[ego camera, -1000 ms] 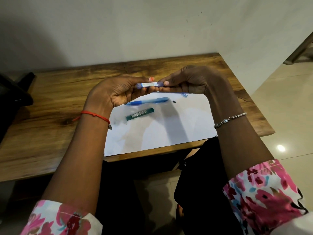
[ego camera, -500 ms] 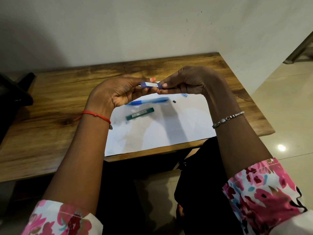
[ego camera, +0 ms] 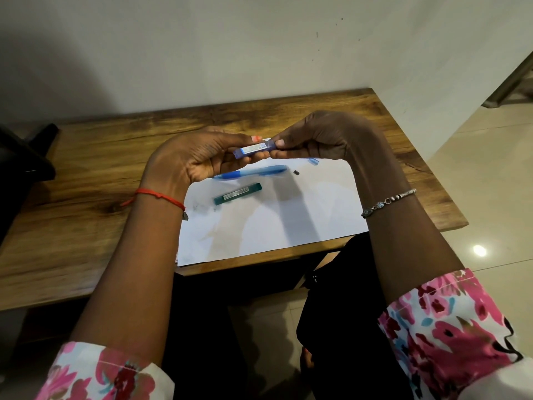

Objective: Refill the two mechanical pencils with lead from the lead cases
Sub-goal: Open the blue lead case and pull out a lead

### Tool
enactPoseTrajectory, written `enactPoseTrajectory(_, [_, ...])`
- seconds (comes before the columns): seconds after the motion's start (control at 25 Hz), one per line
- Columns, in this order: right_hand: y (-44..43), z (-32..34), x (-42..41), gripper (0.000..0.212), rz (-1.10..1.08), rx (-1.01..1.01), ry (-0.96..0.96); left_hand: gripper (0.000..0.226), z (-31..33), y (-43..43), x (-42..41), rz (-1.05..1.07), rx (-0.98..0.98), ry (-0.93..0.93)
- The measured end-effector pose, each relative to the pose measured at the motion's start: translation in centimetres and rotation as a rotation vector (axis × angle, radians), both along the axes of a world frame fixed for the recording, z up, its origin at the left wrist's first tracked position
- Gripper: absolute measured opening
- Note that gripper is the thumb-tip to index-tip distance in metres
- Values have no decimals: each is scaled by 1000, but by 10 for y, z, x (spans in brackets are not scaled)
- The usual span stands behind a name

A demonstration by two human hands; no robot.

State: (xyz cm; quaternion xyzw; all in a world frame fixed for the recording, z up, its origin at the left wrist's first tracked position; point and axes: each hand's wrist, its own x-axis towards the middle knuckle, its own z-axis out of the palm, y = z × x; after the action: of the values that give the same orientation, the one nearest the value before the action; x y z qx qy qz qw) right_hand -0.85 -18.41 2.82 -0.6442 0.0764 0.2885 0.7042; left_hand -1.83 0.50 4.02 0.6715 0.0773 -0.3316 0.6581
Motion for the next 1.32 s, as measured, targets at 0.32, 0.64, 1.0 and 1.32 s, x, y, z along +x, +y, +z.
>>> enactPoseTrajectory(0.32, [1, 5, -3, 12, 1, -35, 10, 14, 0, 1, 1, -21, 1, -3])
enactPoseTrajectory(0.64, [2, 4, -3, 10, -43, -6, -16, 32, -4, 6, 3, -87, 12, -87])
enactPoseTrajectory(1.0, [-1, 3, 0, 18, -80, -51, -270, 16, -8, 7, 5, -144, -14, -145])
enactPoseTrajectory(1.32, [-4, 0, 6, 16, -126, 26, -424, 19, -14, 9, 11, -162, -32, -168])
